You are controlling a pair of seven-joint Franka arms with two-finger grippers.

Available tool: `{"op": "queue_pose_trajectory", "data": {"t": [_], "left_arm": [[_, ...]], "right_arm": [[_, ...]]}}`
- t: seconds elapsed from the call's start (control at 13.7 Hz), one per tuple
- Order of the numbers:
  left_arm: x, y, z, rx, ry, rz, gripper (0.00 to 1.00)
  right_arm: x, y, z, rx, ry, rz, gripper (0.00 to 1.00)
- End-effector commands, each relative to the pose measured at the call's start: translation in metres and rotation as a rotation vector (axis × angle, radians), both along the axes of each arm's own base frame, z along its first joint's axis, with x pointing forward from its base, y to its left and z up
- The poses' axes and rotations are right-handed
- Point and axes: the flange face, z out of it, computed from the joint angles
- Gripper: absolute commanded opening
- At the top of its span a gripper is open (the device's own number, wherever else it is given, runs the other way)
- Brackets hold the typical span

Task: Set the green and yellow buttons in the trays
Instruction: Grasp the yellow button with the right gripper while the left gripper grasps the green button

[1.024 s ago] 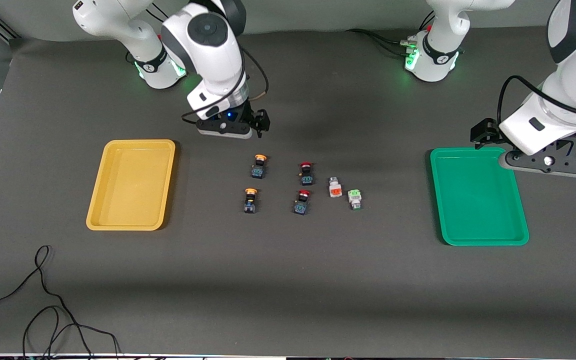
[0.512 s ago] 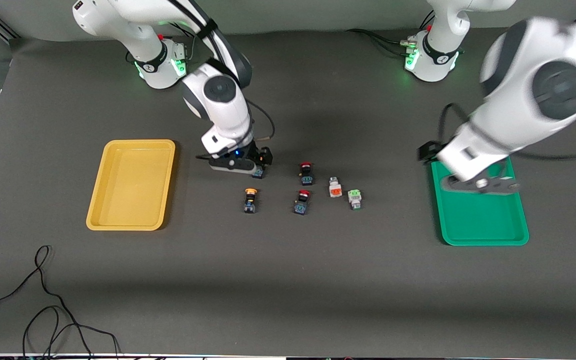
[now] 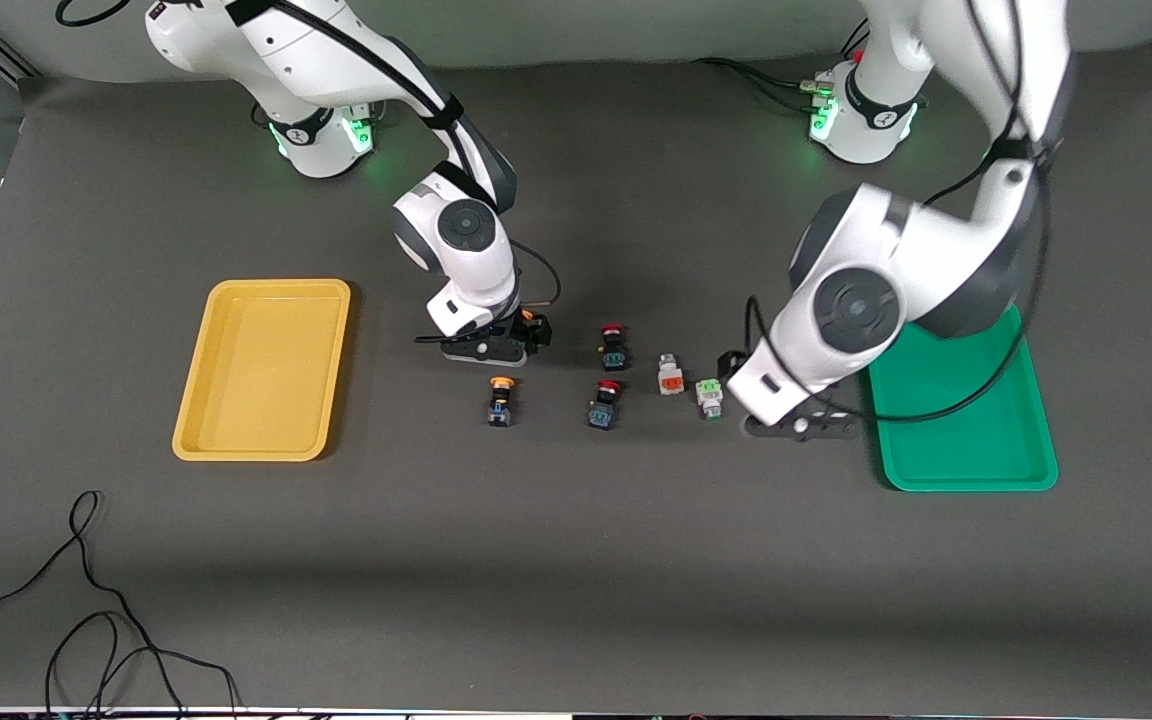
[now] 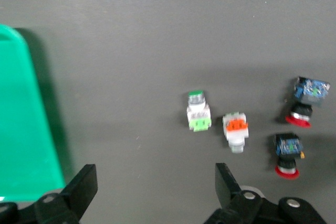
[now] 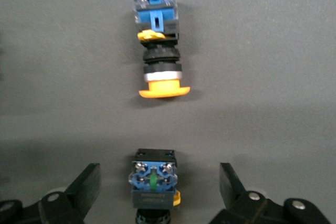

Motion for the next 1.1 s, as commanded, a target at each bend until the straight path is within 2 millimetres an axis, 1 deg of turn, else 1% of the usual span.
{"op": "queue_pose_trajectory", "data": {"t": [0.0,0.07,0.15,0.22,0.29,0.37,0.44,0.51,0.66,0.73,0.8,0.88,1.02], "left_arm": [[0.004,-0.004,-0.039,0.014,0.016,0.041,1.00],[0.005,-0.005,-0.055,0.018,0.029,0.043,1.00],[0.005,-0.005,-0.072,0.022,0.044,0.051,1.00],[0.005,-0.007,-0.085,0.020,0.044,0.061,1.00],[0.002,-0.008,-0.095,0.014,0.036,0.067,1.00],[-0.009,-0.018,-0.109,0.005,0.020,0.053,1.00],[-0.014,-0.020,-0.119,-0.002,0.004,0.067,1.00],[-0.018,-0.021,-0.127,-0.011,-0.016,0.085,1.00],[-0.032,-0.028,-0.145,-0.015,-0.029,0.101,1.00],[-0.038,-0.026,-0.155,-0.013,-0.029,0.120,1.00],[-0.046,-0.026,-0.165,-0.017,-0.032,0.119,1.00],[-0.051,-0.027,-0.170,-0.020,-0.036,0.115,1.00],[-0.055,-0.026,-0.176,-0.021,-0.038,0.116,1.00]], "right_arm": [[-0.010,0.008,-0.007,-0.012,-0.004,0.020,1.00],[-0.011,0.007,-0.013,-0.019,0.003,0.020,1.00],[-0.010,0.008,-0.014,-0.017,0.002,0.020,0.95],[-0.011,0.008,-0.017,-0.018,0.004,0.022,0.83],[-0.011,0.008,-0.017,-0.017,0.005,0.020,0.63],[-0.010,0.008,-0.016,-0.016,0.003,0.020,0.46],[-0.009,0.008,-0.013,-0.016,0.002,0.023,0.35],[-0.007,0.009,-0.009,-0.013,-0.001,0.027,0.29],[-0.001,0.010,0.008,0.001,-0.021,0.029,0.28],[0.006,0.010,0.027,-0.004,-0.021,0.027,0.28],[0.014,0.013,0.052,-0.030,-0.003,0.027,0.28],[0.024,0.017,0.084,-0.048,0.013,0.028,0.28],[0.040,0.021,0.142,-0.059,0.029,0.031,0.28]]}}
